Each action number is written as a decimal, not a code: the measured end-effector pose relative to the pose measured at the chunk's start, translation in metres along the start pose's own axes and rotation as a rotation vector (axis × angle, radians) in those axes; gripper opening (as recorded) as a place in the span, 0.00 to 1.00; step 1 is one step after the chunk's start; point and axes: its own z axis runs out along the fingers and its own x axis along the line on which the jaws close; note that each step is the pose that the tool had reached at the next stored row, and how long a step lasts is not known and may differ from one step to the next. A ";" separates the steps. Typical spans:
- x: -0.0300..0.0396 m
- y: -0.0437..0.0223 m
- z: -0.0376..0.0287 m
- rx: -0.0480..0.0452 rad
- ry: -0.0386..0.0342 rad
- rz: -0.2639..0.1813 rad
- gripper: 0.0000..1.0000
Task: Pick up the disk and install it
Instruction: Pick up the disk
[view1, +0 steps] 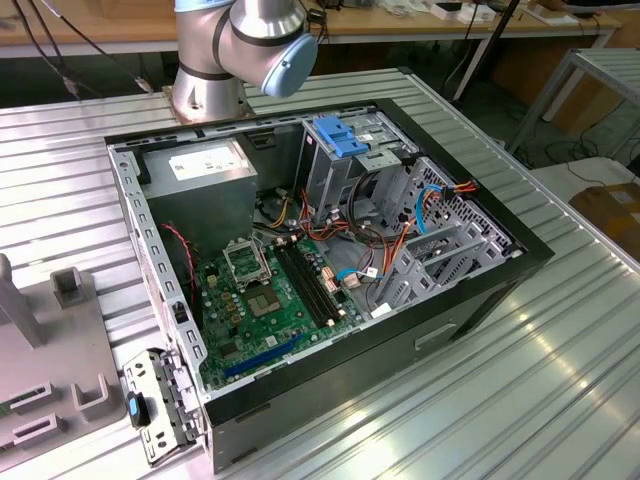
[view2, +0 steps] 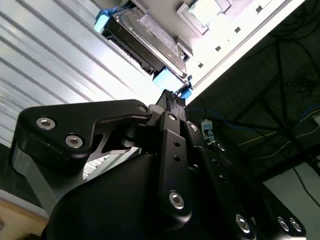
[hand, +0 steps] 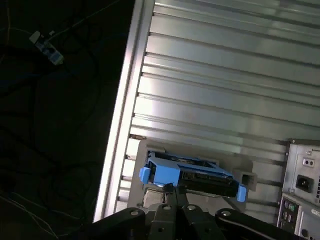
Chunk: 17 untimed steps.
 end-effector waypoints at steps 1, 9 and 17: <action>-0.0001 0.0001 0.0002 -0.0008 0.0010 -0.032 0.11; -0.0001 0.0005 0.0012 -0.0047 0.0066 -0.190 0.11; 0.0000 0.0004 0.0040 -0.0099 0.0140 -0.401 0.11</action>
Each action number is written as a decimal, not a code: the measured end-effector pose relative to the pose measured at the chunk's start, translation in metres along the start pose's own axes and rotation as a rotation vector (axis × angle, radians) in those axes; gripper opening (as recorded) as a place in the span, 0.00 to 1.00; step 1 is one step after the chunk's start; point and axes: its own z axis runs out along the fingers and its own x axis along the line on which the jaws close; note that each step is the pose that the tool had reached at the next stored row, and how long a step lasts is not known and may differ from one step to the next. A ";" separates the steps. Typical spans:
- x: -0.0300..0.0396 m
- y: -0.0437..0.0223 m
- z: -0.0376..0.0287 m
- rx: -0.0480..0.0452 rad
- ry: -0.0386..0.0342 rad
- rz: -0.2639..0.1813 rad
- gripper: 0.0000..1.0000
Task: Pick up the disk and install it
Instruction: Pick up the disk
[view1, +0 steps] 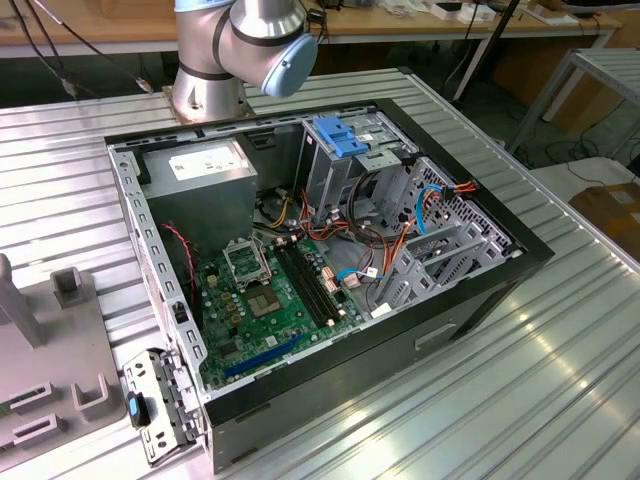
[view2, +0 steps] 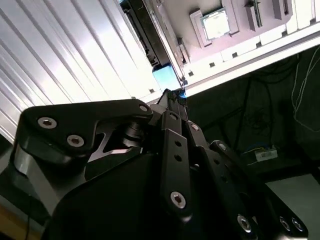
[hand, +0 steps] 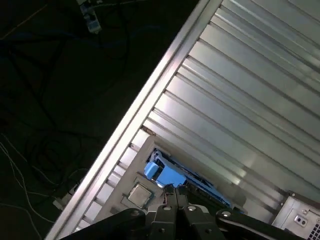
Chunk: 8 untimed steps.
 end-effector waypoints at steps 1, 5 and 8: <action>0.0000 0.0000 0.0004 -0.0009 0.0013 -0.036 0.11; 0.0000 -0.0001 0.0016 -0.0032 0.0047 -0.131 0.11; 0.0000 -0.0001 0.0032 -0.0061 0.0087 -0.247 0.11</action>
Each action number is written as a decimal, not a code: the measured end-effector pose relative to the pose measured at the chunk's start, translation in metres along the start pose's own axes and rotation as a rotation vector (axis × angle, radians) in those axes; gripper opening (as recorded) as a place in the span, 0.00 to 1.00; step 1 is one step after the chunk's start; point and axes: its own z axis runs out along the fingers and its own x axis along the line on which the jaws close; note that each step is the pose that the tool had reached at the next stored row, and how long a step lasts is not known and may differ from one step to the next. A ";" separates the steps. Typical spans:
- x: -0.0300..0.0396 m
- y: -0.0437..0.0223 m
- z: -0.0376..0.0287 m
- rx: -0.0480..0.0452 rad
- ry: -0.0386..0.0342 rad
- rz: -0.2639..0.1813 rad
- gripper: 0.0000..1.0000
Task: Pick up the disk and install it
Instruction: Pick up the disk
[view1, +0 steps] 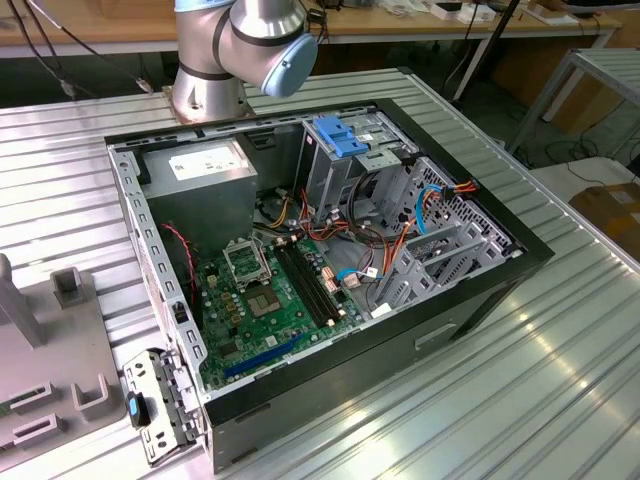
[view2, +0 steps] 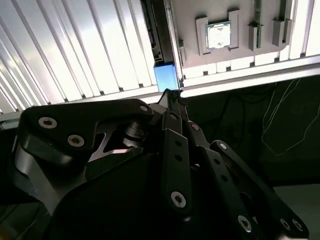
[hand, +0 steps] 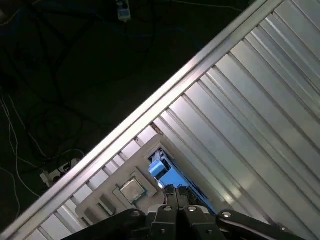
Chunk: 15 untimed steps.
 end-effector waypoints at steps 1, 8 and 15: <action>-0.0001 -0.0001 0.0006 -0.0008 0.0012 -0.036 0.11; 0.0000 -0.0004 0.0050 -0.0071 0.0101 -0.288 0.11; 0.0001 -0.0006 0.0113 -0.0118 0.0167 -0.478 0.11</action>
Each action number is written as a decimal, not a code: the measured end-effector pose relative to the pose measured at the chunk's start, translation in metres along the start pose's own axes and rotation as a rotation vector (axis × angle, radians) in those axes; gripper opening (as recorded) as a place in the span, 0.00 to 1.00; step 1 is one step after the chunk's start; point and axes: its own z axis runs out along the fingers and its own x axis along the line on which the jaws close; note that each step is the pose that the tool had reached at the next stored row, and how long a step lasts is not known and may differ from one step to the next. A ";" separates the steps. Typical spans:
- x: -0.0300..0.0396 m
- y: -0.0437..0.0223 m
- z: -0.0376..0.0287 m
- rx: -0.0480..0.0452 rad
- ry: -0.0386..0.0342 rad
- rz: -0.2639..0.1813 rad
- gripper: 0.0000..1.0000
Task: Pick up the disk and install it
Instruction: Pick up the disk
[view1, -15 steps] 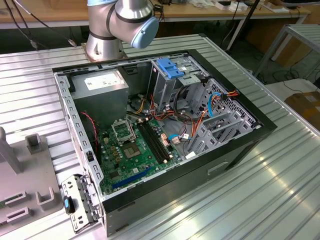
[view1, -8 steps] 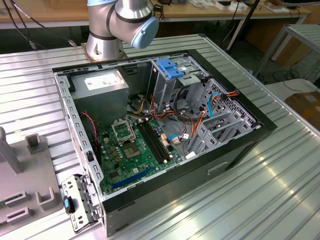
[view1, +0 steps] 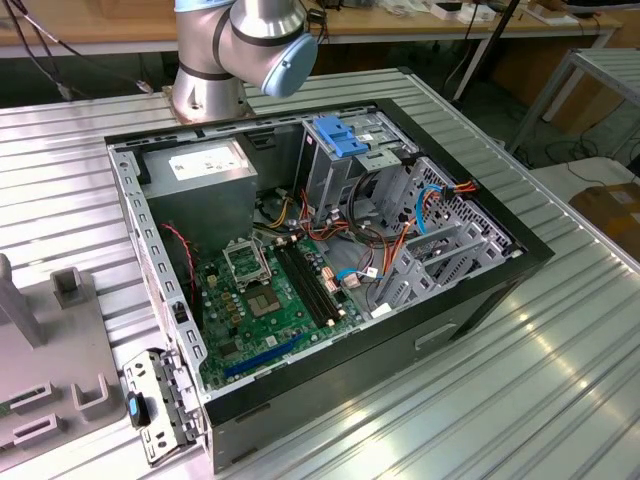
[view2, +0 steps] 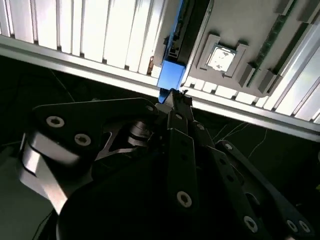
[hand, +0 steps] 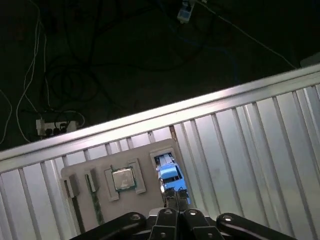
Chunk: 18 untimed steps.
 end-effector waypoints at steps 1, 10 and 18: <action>0.0000 -0.0001 0.0014 -0.0010 0.0017 -0.043 0.11; 0.0001 -0.0005 0.0064 0.0568 0.0442 -0.179 0.11; -0.0024 -0.0006 0.0135 0.0643 0.0431 -0.209 0.24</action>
